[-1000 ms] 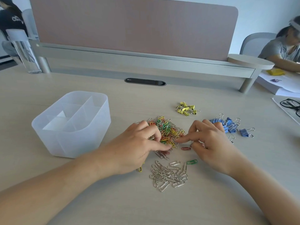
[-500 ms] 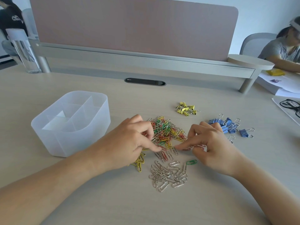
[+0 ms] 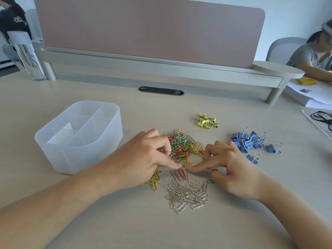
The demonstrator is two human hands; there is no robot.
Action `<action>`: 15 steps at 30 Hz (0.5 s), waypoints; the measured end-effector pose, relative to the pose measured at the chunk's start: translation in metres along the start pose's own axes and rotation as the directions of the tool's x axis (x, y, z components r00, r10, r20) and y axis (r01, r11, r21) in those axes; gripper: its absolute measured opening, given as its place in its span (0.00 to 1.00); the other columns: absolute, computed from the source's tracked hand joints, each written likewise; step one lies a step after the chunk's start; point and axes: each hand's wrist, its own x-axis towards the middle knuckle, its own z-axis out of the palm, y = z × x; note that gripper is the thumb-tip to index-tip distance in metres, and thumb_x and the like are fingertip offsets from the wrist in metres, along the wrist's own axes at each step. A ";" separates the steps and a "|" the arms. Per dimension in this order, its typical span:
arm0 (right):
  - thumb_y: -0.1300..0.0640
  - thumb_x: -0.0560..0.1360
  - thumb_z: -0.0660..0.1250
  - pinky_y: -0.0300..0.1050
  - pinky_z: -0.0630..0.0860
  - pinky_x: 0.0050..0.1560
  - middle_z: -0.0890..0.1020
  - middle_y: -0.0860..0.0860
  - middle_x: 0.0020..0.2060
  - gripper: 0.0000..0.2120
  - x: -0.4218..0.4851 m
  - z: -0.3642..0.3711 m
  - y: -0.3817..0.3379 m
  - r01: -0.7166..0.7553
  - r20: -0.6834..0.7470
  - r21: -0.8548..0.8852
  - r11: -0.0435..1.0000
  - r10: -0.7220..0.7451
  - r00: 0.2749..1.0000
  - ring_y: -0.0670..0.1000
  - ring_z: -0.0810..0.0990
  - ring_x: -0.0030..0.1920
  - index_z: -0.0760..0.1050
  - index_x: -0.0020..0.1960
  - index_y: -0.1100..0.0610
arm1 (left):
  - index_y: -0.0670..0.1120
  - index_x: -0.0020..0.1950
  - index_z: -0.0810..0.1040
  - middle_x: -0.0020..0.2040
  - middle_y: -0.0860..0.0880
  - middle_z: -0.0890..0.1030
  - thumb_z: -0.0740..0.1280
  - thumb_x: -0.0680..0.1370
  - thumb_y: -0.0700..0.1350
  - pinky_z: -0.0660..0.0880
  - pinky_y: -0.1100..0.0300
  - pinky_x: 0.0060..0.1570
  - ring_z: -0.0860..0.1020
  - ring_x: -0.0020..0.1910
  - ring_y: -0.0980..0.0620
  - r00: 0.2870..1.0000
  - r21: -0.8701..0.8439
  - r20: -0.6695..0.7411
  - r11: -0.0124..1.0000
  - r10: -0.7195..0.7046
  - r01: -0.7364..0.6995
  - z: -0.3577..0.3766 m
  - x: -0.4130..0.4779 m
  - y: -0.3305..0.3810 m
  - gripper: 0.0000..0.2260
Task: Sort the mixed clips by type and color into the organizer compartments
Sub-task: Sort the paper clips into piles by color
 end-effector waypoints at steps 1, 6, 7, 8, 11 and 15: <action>0.62 0.65 0.59 0.36 0.58 0.47 0.73 0.43 0.37 0.28 0.000 -0.001 -0.001 0.005 0.010 0.008 1.000 -0.005 1.000 0.41 0.68 0.43 0.81 0.52 0.33 | 0.62 0.56 0.83 0.45 0.59 0.73 0.61 0.71 0.33 0.62 0.64 0.44 0.61 0.43 0.59 1.000 0.003 0.000 1.000 0.002 -0.002 0.001 0.000 0.001 0.26; 0.61 0.65 0.58 0.38 0.60 0.49 0.74 0.43 0.38 0.26 -0.002 -0.004 -0.006 0.014 0.042 0.106 0.994 -0.019 0.999 0.45 0.71 0.44 0.82 0.48 0.34 | 0.62 0.56 0.83 0.46 0.59 0.72 0.61 0.71 0.32 0.68 0.57 0.45 0.65 0.44 0.55 0.999 0.008 0.038 1.000 0.005 -0.005 0.007 0.000 0.003 0.27; 0.61 0.65 0.58 0.38 0.60 0.49 0.74 0.42 0.38 0.26 -0.002 -0.004 -0.006 0.015 0.032 0.108 0.994 -0.019 0.999 0.44 0.71 0.44 0.82 0.49 0.34 | 0.62 0.56 0.83 0.45 0.59 0.72 0.62 0.71 0.32 0.68 0.57 0.45 0.65 0.44 0.55 0.999 0.005 0.043 1.000 0.007 -0.007 0.006 0.000 0.003 0.27; 0.61 0.65 0.58 0.38 0.60 0.48 0.74 0.42 0.37 0.26 -0.002 -0.003 -0.005 0.013 0.019 0.103 0.995 -0.015 1.000 0.43 0.71 0.44 0.82 0.50 0.35 | 0.62 0.56 0.83 0.45 0.58 0.72 0.62 0.71 0.33 0.68 0.57 0.45 0.65 0.44 0.54 0.999 0.002 0.047 1.000 0.012 -0.013 0.006 0.000 0.004 0.26; 0.63 0.65 0.59 0.39 0.60 0.48 0.73 0.44 0.35 0.27 -0.001 0.000 -0.001 -0.007 -0.013 0.079 0.997 0.008 1.000 0.43 0.71 0.43 0.82 0.50 0.36 | 0.61 0.56 0.83 0.46 0.59 0.73 0.64 0.72 0.34 0.68 0.58 0.46 0.66 0.44 0.54 0.999 -0.003 0.042 1.000 0.026 -0.026 0.005 0.000 0.005 0.24; 0.63 0.66 0.60 0.37 0.59 0.47 0.74 0.45 0.35 0.25 -0.001 0.001 0.002 -0.013 -0.035 0.070 0.997 0.015 0.999 0.44 0.70 0.42 0.83 0.49 0.36 | 0.57 0.56 0.84 0.46 0.59 0.75 0.61 0.73 0.35 0.69 0.59 0.46 0.66 0.45 0.55 1.000 0.008 0.006 1.000 -0.001 0.001 0.004 -0.001 0.002 0.22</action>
